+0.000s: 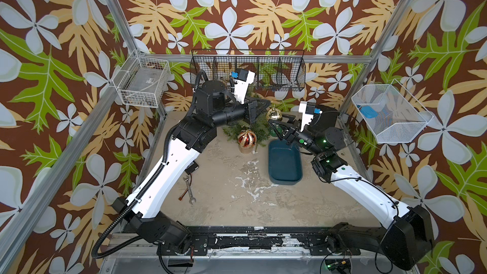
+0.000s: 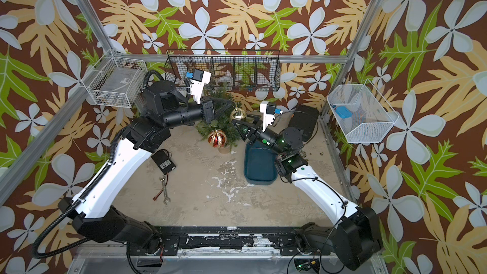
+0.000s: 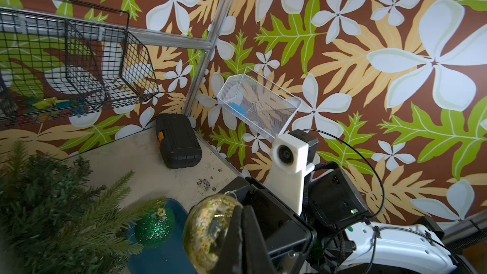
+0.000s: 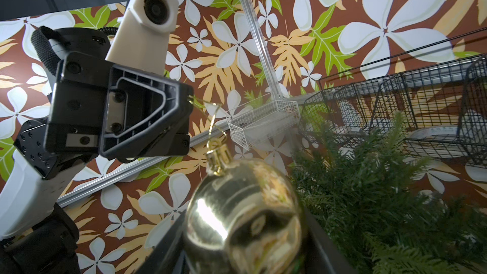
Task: Decorate the small christmas tree with ornaments
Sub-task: Hang an ornament on the christmas tree.
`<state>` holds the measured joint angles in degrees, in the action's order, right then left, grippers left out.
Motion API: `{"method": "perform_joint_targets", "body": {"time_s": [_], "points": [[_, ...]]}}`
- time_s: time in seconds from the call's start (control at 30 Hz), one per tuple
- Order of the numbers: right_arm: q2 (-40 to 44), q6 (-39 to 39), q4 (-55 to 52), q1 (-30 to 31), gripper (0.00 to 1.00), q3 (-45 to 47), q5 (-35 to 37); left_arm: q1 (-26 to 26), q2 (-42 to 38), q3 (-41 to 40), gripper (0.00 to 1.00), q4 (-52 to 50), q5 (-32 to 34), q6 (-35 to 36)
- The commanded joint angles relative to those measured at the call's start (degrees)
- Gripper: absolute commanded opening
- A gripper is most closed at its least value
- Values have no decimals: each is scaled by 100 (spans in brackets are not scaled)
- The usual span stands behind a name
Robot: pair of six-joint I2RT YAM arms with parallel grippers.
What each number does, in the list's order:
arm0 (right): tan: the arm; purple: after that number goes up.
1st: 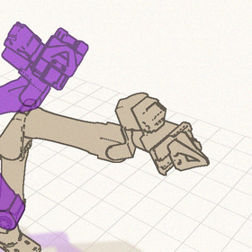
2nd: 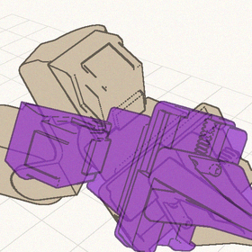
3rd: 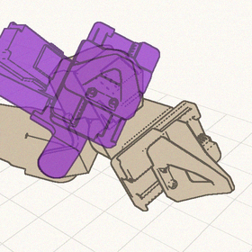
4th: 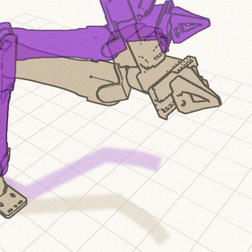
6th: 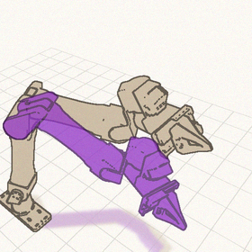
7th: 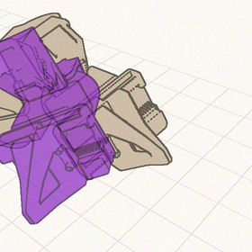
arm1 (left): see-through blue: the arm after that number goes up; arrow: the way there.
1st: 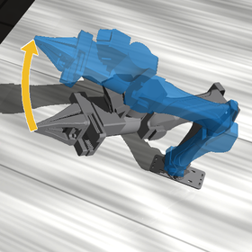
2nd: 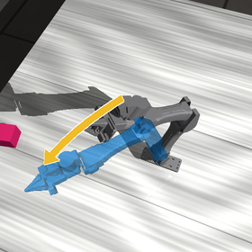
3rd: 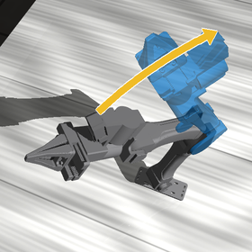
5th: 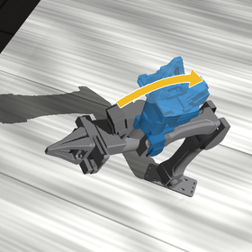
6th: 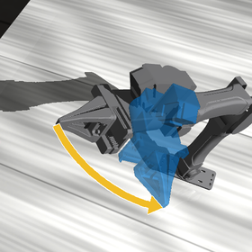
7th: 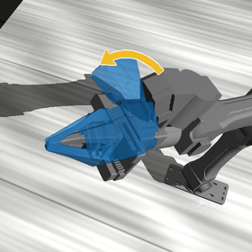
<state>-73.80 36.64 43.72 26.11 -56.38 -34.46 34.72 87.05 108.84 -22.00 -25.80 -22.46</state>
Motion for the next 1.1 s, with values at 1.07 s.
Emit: {"method": "perform_joint_targets", "body": {"time_s": [1.07], "points": [[-1987, 803, -668, -662, 54, -1629, -858, -602, 1674, 1401, 0, -468, 365, 75]]}}
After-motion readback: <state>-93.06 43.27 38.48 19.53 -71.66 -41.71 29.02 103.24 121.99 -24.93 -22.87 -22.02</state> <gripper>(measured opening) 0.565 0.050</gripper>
